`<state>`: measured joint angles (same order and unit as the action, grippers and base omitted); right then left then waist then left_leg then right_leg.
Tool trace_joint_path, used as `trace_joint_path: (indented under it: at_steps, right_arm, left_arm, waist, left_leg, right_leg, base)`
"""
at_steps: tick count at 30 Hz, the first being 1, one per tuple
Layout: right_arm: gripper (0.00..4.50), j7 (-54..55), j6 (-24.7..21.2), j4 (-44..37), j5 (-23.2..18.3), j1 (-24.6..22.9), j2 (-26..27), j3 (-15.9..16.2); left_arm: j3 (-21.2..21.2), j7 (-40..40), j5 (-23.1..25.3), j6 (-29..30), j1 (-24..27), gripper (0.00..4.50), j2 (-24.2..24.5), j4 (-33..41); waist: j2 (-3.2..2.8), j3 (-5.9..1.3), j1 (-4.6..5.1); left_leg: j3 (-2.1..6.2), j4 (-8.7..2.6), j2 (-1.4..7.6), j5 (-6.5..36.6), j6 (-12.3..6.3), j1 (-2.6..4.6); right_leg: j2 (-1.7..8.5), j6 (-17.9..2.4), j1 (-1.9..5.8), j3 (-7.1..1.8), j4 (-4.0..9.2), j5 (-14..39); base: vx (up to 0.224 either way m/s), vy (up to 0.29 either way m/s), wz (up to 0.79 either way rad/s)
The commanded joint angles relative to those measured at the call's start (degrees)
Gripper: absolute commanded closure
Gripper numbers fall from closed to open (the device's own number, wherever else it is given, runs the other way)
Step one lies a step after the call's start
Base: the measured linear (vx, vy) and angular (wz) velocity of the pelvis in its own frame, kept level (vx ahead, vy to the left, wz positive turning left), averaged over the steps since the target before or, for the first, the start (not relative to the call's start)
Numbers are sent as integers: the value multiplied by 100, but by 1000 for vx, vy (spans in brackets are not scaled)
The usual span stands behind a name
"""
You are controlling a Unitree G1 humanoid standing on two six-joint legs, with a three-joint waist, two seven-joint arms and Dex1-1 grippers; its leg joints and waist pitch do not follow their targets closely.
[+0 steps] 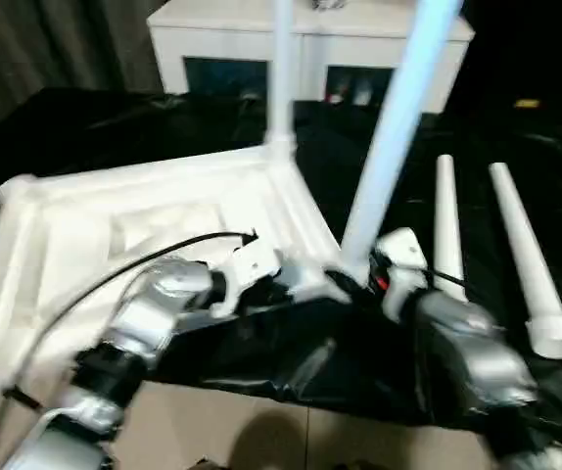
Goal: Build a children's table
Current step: Rotate leg to tighten
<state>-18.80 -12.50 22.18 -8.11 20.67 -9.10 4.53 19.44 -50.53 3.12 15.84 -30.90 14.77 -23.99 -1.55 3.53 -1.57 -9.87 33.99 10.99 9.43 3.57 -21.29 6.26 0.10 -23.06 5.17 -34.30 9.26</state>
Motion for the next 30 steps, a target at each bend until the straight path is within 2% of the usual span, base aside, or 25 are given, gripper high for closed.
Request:
trace_joint_path:
  at_steps: [1,2,3,4,5,7,8,9,10,11,12,13,14,15,16,17,18,20,21,22,24,27,28,29,30]
  right_arm:
    - [178,1090,-229,887,125,109,218,-446]
    - [178,1387,-141,1117,122,247,416,-506]
    - [178,1409,-134,1134,122,258,431,-511]
    - [178,1787,-15,1426,149,443,667,-545]
    - [178,1991,103,1676,135,603,862,-568]
    - [178,2248,309,2155,191,912,1188,-495]
    - [178,2183,393,2265,171,989,1273,-471]
    - [178,2154,430,2315,162,1024,1311,-460]
    - [178,2098,528,2436,150,1109,1395,-444]
    - [178,2070,602,2465,171,1163,1442,-411]
    - [178,2002,658,2450,109,1196,1475,-463]
    - [143,2002,658,2450,109,1196,1475,-463]
    - [122,1990,728,2469,66,1229,1492,-565]
    - [106,1893,779,2439,24,1224,1455,-634]
    - [103,1923,864,2438,0,1226,1393,-742]
    - [98,1923,864,2438,0,1226,1393,-742]
    - [88,1870,946,2387,-30,1210,1314,-809]
    - [64,1839,1062,2332,-23,1201,1225,-873]
    - [59,1777,1158,2294,-32,1197,1168,-912]
    - [43,1644,1245,2150,14,1152,1043,-892]
    - [31,1299,1234,1682,28,989,803,-810]
    - [4,709,1006,1065,-26,748,493,-641]
    - [4,65,809,557,-21,499,137,-362]
    - [4,25,797,526,-21,484,115,-345]
    - [4,-136,755,405,-15,422,24,-273]
  left_arm:
    - [107,418,87,199,-108,450,-326,-159]
    - [92,725,139,332,-179,450,-539,-298]
    - [91,748,143,342,-184,450,-555,-308]
    - [16,1278,213,505,-288,450,-878,-516]
    - [10,1560,261,550,-361,450,-1123,-667]
    - [8,2058,329,527,-490,450,-1605,-958]
    - [59,2127,376,434,-535,450,-1694,-1038]
    - [83,2158,397,392,-555,450,-1735,-1074]
    - [129,2241,454,292,-605,450,-1817,-1158]
    - [149,2269,481,198,-632,450,-1847,-1162]
    - [140,2250,481,166,-634,450,-1826,-1106]
    - [140,2250,481,166,-634,450,-1826,-1106]
    - [115,2243,489,157,-631,450,-1782,-1047]
    - [132,2107,497,102,-607,450,-1662,-910]
    - [98,2001,472,89,-584,450,-1551,-776]
    - [98,2001,472,89,-584,450,-1551,-776]
    - [73,1858,445,76,-552,450,-1423,-646]
    - [50,1751,456,53,-526,450,-1294,-571]
    - [63,1668,484,-33,-506,450,-1194,-542]
    - [50,1537,470,-86,-464,450,-1071,-498]
    - [22,1275,410,-118,-362,450,-844,-369]
    - [20,921,300,-225,-231,450,-567,-205]
    - [96,389,162,-626,-95,450,-295,-44]
    - [101,355,153,-652,-87,450,-279,-34]
    - [124,216,118,-763,-53,450,-210,8]
  waist:
    - [-36,-328,36]
    - [-40,-328,32]
    - [-28,-321,60]
    - [-34,-325,51]
    - [-62,-322,67]
    - [-101,-226,152]
    - [-116,-200,173]
    - [-214,-179,134]
    - [-329,-232,-112]
    - [-205,-226,-104]
    - [263,-323,-158]
    - [316,-370,-145]
    - [208,-350,-217]
    - [156,-392,-226]
    - [32,-439,-200]
    - [12,-463,-162]
    - [-25,-452,-94]
    - [-12,-461,-45]
    - [-30,-482,-46]
    - [-21,-474,-26]
    - [-18,-472,-53]
    - [-34,-500,-71]
    - [-37,-514,-76]
    - [-36,-525,-103]
    - [-49,-540,-101]
  left_leg:
    - [76,-456,123,2724,186,110]
    - [98,-437,113,2941,231,187]
    - [99,-438,110,3007,233,198]
    - [129,-439,102,3115,227,216]
    - [122,-441,113,3195,226,239]
    - [154,-406,117,3997,255,493]
    - [197,-547,207,4453,214,444]
    - [202,-858,361,4856,261,186]
    - [28,-1252,431,5318,335,-166]
    - [-89,-1324,403,5363,256,-81]
    - [-77,-155,34,3725,305,768]
    - [-33,215,-49,2832,73,685]
    - [180,-120,89,1512,-136,31]
    - [205,-319,111,1216,-51,-112]
    - [195,-425,162,1297,128,-9]
    - [211,-452,181,1487,128,28]
    - [201,-490,166,1981,131,-4]
    - [170,-470,125,2417,100,22]
    - [173,-466,126,2381,77,15]
    - [158,-462,133,2247,11,-20]
    - [140,-456,136,2036,-85,-44]
    - [118,-430,142,1592,-217,-61]
    - [108,-413,147,1368,-297,-74]
    - [118,-392,141,1207,-378,-86]
    - [99,-366,163,886,-507,-83]
  right_leg:
    - [193,-874,169,-182,579,2811]
    - [206,-708,150,-136,651,3231]
    - [202,-632,142,-120,682,3360]
    - [198,-480,152,-71,737,3538]
    - [198,-465,123,-69,747,3530]
    - [61,-177,-2,254,1014,3774]
    - [-28,-60,180,403,937,3421]
    - [-58,-206,446,358,466,2828]
    - [-93,-439,706,217,-383,1063]
    - [-121,-402,636,109,-493,1053]
    - [415,-213,-274,-354,693,4648]
    - [663,-206,-239,-419,858,5329]
    - [754,-288,356,-548,673,4864]
    - [556,-292,467,-380,553,4198]
    - [286,-466,322,-275,422,2776]
    - [244,-597,306,-256,362,2242]
    - [191,-926,321,-244,325,1563]
    - [200,-999,285,-249,383,1860]
    - [218,-1016,288,-253,390,1823]
    - [219,-1057,276,-259,400,1701]
    - [219,-1042,299,-260,405,1558]
    - [210,-1173,315,-266,344,1037]
    - [205,-1227,335,-269,313,718]
    - [193,-1233,363,-256,298,499]
    - [194,-1310,336,-266,239,26]
  base:
    - [0,0,0]
    - [0,0,0]
    - [-53,17,-3]
    - [-56,24,-1]
    - [-93,39,0]
    - [-68,33,3]
    - [0,0,0]
    - [-56,58,-2]
    - [-70,39,4]
    - [0,0,0]
    - [3,-54,19]
    - [52,-67,-4]
    - [61,13,-30]
    - [61,13,-30]
    - [69,23,-15]
    - [0,0,0]
    - [0,0,0]
    - [0,0,0]
    - [0,0,0]
    - [0,0,0]
    - [0,0,0]
    - [0,0,0]
    - [0,0,0]
    - [0,0,0]
    - [0,0,0]
